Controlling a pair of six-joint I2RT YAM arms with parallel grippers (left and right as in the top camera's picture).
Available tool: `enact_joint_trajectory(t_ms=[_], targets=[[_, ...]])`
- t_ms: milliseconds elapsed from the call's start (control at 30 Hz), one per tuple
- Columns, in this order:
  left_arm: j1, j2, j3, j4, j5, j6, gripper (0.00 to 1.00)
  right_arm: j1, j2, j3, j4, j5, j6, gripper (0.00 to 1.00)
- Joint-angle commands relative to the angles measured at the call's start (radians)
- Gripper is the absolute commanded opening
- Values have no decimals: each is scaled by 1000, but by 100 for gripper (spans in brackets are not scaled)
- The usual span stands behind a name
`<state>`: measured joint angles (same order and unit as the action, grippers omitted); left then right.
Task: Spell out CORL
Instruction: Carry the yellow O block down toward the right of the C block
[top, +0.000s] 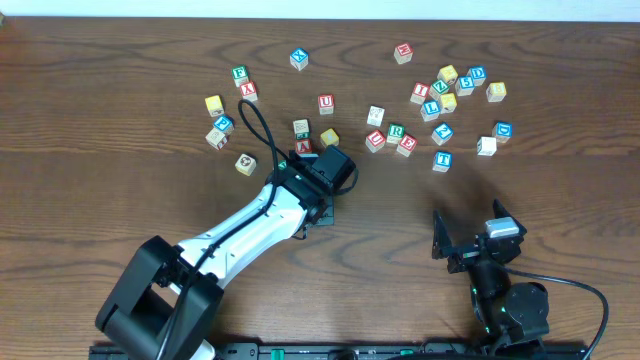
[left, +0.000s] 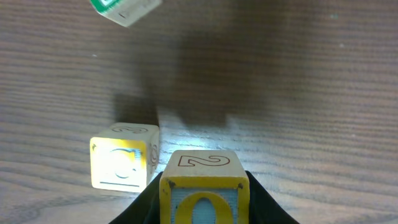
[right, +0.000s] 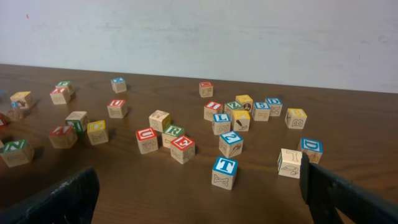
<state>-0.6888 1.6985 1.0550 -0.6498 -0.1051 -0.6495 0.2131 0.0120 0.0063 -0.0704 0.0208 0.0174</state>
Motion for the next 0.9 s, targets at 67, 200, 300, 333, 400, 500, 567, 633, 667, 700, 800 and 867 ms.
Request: enact_joint_trajectory(t_ms=[67, 200, 300, 333, 400, 500, 567, 633, 667, 700, 800, 867], targets=[[3, 27, -8, -14, 27, 30, 8, -7, -5, -1, -5, -5, -7, 99], [3, 28, -26, -14, 27, 37, 8, -7, -5, -1, -5, -5, -7, 99], [3, 28, -39, -13, 27, 37, 7, -7, -5, -1, -5, -5, -7, 99], [3, 28, -40, -13, 27, 38, 8, -7, -5, -1, -5, -5, -7, 99], [3, 28, -40, -10, 27, 47, 8, -7, -5, -1, -5, -5, -7, 99], [3, 28, -40, -6, 27, 48, 8, -7, -5, -1, -5, -5, -7, 99], [3, 28, -40, -3, 27, 48, 8, -7, -5, -1, -5, -5, -7, 99], [3, 28, -45, 6, 27, 47, 8, -7, -5, -1, -5, -5, -7, 99], [3, 28, -49, 13, 27, 47, 8, -7, -5, -1, -5, -5, -7, 99], [3, 28, -54, 17, 27, 47, 8, -7, -5, -1, -5, -5, -7, 99], [3, 28, -76, 39, 27, 47, 8, -7, -5, -1, -5, -5, -7, 99], [3, 28, -91, 55, 27, 47, 8, -7, -5, -1, -5, -5, -7, 99]])
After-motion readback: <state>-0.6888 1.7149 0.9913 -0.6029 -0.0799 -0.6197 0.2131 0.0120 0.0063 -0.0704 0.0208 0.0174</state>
